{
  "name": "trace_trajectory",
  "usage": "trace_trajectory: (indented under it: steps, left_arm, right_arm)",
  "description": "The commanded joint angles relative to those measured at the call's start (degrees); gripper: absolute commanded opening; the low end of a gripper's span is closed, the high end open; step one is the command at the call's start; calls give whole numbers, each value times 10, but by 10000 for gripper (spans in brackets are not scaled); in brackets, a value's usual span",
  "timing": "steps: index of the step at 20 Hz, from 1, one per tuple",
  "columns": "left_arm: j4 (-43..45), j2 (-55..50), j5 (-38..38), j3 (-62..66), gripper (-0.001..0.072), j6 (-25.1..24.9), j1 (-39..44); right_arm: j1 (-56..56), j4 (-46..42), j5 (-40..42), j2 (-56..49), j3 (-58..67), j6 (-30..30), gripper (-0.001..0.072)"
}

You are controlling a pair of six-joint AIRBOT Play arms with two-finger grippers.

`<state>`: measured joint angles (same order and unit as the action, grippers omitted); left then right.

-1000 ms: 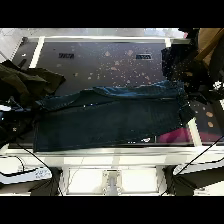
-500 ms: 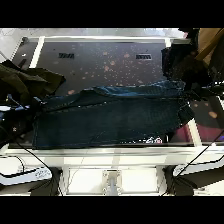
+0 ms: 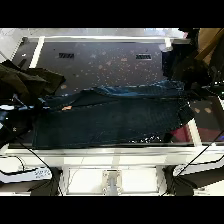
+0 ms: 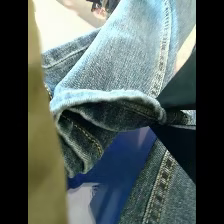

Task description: Fold the clothes and pants, and hang the long-sleeved shirts on hangers.

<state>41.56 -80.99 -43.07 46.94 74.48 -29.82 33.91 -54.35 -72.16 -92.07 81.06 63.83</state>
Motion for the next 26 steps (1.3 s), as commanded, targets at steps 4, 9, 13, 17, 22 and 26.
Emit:
trace_trajectory:
  steps: [4, 9, 13, 17, 22, 26]
  left_arm:
    - [125, 95, -128, 5, 21, -10, -105]
    - [128, 129, -159, 4, 22, 0, -182]
    - [38, 124, -127, 4, 651, -13, -165]
    - [113, 136, -202, 4, 639, -9, -190]
    - [235, 221, -257, -94, 573, 18, -281]
    - [235, 288, -252, -143, 574, 17, -352]
  right_arm:
    - [70, -31, -125, 26, -12, -21, 394]
    - [156, -20, -117, 83, -74, -20, 410]
    - [148, -18, -129, 82, -75, -20, 602]
    - [147, -56, -142, 82, -99, -22, 601]
    - [156, -43, -12, 81, -209, -41, 601]
    - [128, 5, 63, 48, -225, -46, 602]
